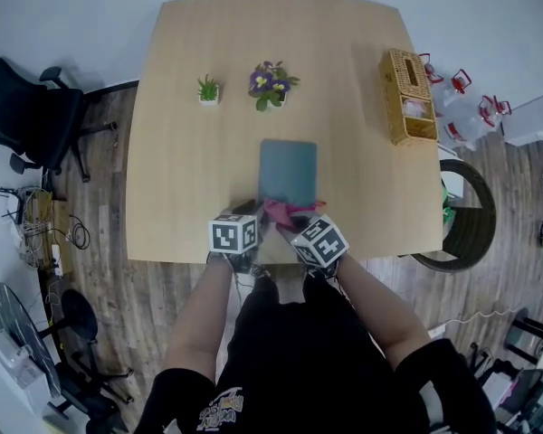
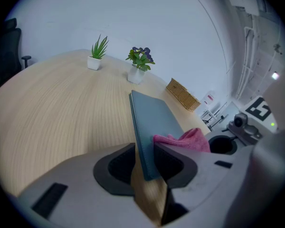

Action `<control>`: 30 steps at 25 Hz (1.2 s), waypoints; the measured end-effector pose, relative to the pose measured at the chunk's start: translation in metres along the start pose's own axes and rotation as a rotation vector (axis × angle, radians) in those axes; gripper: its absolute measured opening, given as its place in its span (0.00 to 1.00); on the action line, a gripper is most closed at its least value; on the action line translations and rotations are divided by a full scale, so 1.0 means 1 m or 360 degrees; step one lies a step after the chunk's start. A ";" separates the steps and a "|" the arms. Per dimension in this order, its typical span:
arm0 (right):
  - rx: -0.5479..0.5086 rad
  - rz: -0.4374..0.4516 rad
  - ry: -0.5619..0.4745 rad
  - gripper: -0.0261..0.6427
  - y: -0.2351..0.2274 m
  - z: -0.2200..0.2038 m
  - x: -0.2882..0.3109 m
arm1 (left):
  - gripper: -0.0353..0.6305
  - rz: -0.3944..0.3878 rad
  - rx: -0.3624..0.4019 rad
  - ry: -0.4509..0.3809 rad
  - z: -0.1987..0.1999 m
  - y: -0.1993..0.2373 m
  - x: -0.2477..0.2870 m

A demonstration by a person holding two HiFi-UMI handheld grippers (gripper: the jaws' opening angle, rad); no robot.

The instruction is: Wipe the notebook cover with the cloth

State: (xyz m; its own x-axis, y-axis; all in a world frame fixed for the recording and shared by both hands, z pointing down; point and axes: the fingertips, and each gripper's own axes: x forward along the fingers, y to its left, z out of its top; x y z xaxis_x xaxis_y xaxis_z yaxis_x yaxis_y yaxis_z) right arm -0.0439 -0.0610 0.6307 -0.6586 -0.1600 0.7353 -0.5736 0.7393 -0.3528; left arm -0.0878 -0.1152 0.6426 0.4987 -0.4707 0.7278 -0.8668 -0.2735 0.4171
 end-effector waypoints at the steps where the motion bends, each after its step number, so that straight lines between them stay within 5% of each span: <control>1: 0.0046 0.0033 -0.0014 0.13 0.002 0.000 -0.002 | 0.23 -0.0002 -0.0001 0.0000 0.000 0.000 0.000; 6: 0.0315 0.0209 -0.0187 0.14 0.001 0.018 -0.020 | 0.23 -0.0012 -0.0008 0.0002 0.000 -0.001 -0.001; 10: 0.0359 0.0134 -0.0311 0.14 -0.029 0.046 -0.034 | 0.22 -0.0012 -0.0012 0.0002 0.002 -0.001 0.000; 21: -0.0121 -0.0400 -0.0218 0.14 -0.119 0.119 -0.025 | 0.22 -0.0023 -0.0022 0.0012 0.001 -0.001 -0.001; 30: -0.0653 -0.0536 0.0060 0.14 -0.140 0.154 0.028 | 0.22 -0.0045 -0.0043 0.0020 0.001 -0.001 0.001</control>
State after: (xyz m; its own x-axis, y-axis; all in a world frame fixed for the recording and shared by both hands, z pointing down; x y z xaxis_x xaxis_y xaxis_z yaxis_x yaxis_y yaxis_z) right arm -0.0564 -0.2698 0.6118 -0.4485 -0.4144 0.7919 -0.5076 0.8474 0.1560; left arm -0.0862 -0.1163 0.6418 0.5230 -0.4527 0.7222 -0.8522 -0.2635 0.4520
